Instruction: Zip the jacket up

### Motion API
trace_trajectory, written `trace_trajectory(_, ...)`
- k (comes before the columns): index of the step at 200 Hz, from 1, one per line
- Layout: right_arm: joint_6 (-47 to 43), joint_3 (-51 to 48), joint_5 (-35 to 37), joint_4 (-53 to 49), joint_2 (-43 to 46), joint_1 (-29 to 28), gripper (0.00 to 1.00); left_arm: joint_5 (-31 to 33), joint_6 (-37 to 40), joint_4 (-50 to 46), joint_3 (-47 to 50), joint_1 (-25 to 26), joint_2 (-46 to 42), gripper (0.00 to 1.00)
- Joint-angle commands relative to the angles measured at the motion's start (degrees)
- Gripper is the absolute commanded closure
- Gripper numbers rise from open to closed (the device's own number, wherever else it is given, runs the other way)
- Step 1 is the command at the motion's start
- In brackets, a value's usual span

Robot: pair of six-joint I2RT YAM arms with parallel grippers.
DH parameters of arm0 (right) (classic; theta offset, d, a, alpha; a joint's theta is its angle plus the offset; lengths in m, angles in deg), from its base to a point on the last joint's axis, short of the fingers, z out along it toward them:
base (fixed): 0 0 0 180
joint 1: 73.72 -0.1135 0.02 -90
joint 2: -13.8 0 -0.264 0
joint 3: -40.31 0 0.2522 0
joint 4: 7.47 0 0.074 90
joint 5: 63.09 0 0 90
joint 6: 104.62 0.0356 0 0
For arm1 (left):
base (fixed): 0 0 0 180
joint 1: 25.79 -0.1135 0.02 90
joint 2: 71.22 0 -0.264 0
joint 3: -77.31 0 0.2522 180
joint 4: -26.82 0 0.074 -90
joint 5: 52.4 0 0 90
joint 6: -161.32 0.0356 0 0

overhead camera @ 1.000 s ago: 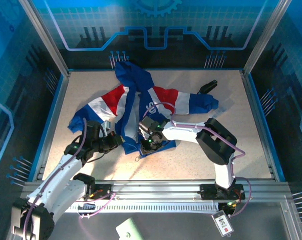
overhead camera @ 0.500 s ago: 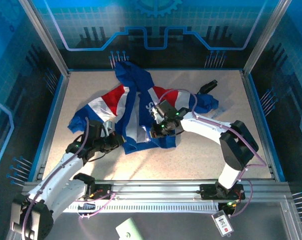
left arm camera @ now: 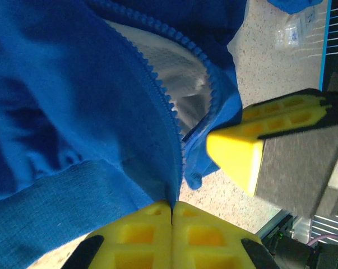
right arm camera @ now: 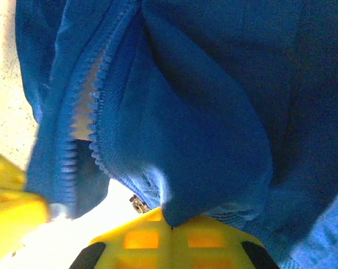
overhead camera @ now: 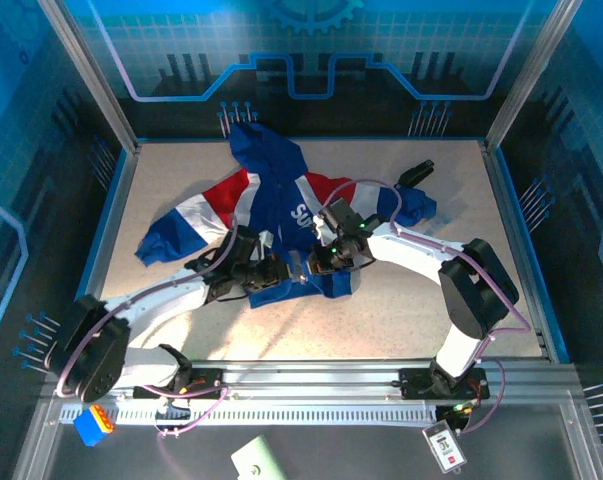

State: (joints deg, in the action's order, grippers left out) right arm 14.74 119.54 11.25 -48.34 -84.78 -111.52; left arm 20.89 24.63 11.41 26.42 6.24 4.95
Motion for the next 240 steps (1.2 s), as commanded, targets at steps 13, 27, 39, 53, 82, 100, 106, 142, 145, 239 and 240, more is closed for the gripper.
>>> trace_trajectory(13, 0.3, -1.1, -3.5, 2.6, -1.0, 0.4, 0.97, -0.3, -3.4, 9.5, -1.2, 1.0, 6.0, 1.00)
trace_trajectory(27, 0.8, -1.6, -4.7, 3.4, -1.3, 0.9, 0.96, -0.6, -3.6, 10.4, -1.5, 0.9, 8.0, 1.00)
trace_trajectory(39, 1.5, -2.2, -6.0, 4.6, -1.3, 1.3, 0.95, -0.5, -3.3, 10.3, -1.9, 1.0, 9.4, 1.00)
trace_trajectory(53, 2.2, -2.9, -7.2, 5.9, -1.3, 1.8, 0.92, -0.4, -3.0, 10.2, -2.1, 1.0, 10.7, 1.00)
trace_trajectory(82, 2.8, -3.7, -8.1, 7.2, -1.4, 2.2, 0.80, -0.4, -3.1, 10.5, -2.2, 1.0, 12.6, 1.00)
trace_trajectory(100, 2.9, -4.3, -8.6, 7.7, -1.5, 2.3, 0.73, -0.3, -3.2, 10.6, -2.2, 0.9, 13.1, 1.00)
trace_trajectory(106, 3.0, -4.5, -8.8, 7.9, -1.5, 2.2, 0.72, -0.3, -3.3, 10.6, -2.2, 1.0, 13.2, 1.00)
trace_trajectory(142, 2.4, -5.4, -7.3, 7.1, -1.6, 1.4, 0.71, -0.3, -3.5, 10.4, -2.2, 1.0, 13.1, 1.00)
trace_trajectory(145, 2.3, -5.4, -7.2, 7.1, -1.6, 1.4, 0.71, -0.2, -3.5, 10.4, -2.2, 1.0, 13.2, 1.00)
trace_trajectory(239, 1.8, -7.1, -3.8, 13.0, -3.9, 0.0, 0.66, -0.5, -3.3, 10.2, -2.0, 0.9, 12.7, 1.00)
trace_trajectory(240, 1.8, -7.1, -3.8, 13.2, -3.9, 0.0, 0.66, -0.5, -3.3, 10.2, -2.0, 1.0, 12.7, 1.00)
